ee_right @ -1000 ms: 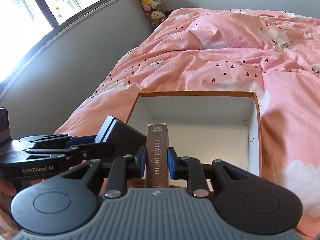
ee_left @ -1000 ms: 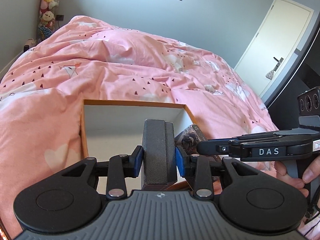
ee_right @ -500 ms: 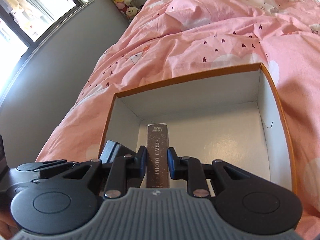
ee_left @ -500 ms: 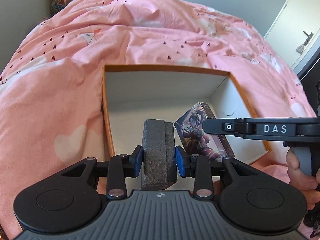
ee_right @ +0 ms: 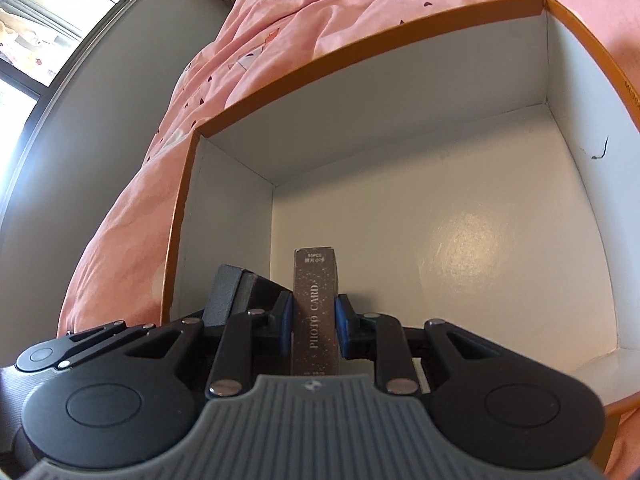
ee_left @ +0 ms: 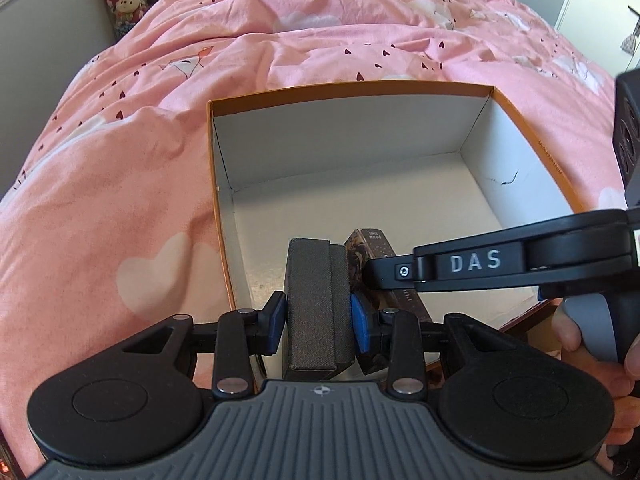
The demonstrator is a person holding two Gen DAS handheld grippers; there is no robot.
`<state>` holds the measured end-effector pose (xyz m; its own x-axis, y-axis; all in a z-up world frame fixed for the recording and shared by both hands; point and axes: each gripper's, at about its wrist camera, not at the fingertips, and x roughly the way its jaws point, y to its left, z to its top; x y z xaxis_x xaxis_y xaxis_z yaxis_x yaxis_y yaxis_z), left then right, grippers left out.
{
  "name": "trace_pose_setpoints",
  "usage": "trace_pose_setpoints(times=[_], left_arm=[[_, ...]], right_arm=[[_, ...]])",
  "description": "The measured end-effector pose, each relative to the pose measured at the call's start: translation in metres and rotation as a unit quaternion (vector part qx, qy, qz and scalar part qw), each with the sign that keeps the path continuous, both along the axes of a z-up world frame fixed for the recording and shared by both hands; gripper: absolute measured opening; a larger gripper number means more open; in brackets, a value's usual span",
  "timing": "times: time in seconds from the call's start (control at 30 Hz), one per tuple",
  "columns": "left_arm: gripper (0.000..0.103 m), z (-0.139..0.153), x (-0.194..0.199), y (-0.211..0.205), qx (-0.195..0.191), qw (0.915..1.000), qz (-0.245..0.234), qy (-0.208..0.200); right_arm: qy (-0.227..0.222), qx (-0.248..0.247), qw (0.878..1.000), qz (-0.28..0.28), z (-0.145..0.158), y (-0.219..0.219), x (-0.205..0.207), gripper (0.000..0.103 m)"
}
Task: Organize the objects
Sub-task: 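Carry the PHOTO CARD box and black case into the orange box with both grippers, then lower both items against the box wall and open both grippers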
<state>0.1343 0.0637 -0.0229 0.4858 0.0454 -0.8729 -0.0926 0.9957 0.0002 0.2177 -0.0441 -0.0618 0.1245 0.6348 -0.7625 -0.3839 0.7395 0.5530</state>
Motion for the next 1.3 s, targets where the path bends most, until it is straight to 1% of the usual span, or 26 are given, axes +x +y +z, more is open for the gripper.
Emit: trace_pose_setpoints(times=[0.1, 0.17, 0.3, 0.43, 0.7, 0.77, 0.83, 0.93, 0.97, 1.13, 1.3], left_arm=[[0.040, -0.002, -0.001, -0.006, 0.025, 0.9997, -0.007, 0.004], [0.040, -0.004, -0.001, -0.007, 0.034, 0.9994, -0.009, 0.005], [0.042, -0.005, 0.000, -0.006, 0.034, 0.9994, -0.010, 0.006], [0.046, -0.006, -0.001, -0.006, 0.035, 0.9993, -0.016, 0.002], [0.046, -0.001, -0.011, 0.002, 0.001, 0.9994, -0.032, -0.013], [0.042, 0.000, -0.014, 0.003, 0.006, 0.9991, -0.039, -0.015], [0.041, 0.001, -0.016, 0.002, 0.015, 0.9987, -0.046, -0.017], [0.043, 0.004, -0.020, 0.003, 0.024, 0.9984, -0.047, -0.020], [0.042, 0.004, -0.021, 0.004, 0.025, 0.9983, -0.047, -0.021], [0.038, 0.004, -0.023, 0.013, 0.007, 0.9988, -0.044, -0.020], [0.035, 0.006, -0.028, 0.019, -0.004, 0.9982, -0.054, -0.025]], right_arm=[[0.009, -0.002, 1.000, 0.003, -0.005, 0.005, -0.001, 0.024], [0.012, -0.005, 1.000, 0.007, -0.008, 0.010, -0.002, 0.024], [0.015, -0.013, 1.000, 0.014, -0.012, 0.020, -0.002, 0.024], [0.019, -0.019, 0.999, 0.017, -0.015, 0.026, -0.002, 0.024], [0.025, -0.029, 0.999, 0.021, -0.020, 0.030, 0.002, 0.024], [0.029, -0.031, 0.999, 0.025, -0.020, 0.033, 0.002, 0.024], [0.031, -0.036, 0.998, 0.030, -0.021, 0.037, 0.001, 0.024], [0.030, -0.044, 0.998, 0.035, -0.021, 0.043, -0.001, 0.024], [0.030, -0.045, 0.998, 0.036, -0.021, 0.044, -0.001, 0.024], [0.021, -0.059, 0.997, 0.050, -0.019, 0.054, -0.004, 0.025], [0.025, -0.062, 0.996, 0.059, -0.020, 0.061, -0.002, 0.027]])
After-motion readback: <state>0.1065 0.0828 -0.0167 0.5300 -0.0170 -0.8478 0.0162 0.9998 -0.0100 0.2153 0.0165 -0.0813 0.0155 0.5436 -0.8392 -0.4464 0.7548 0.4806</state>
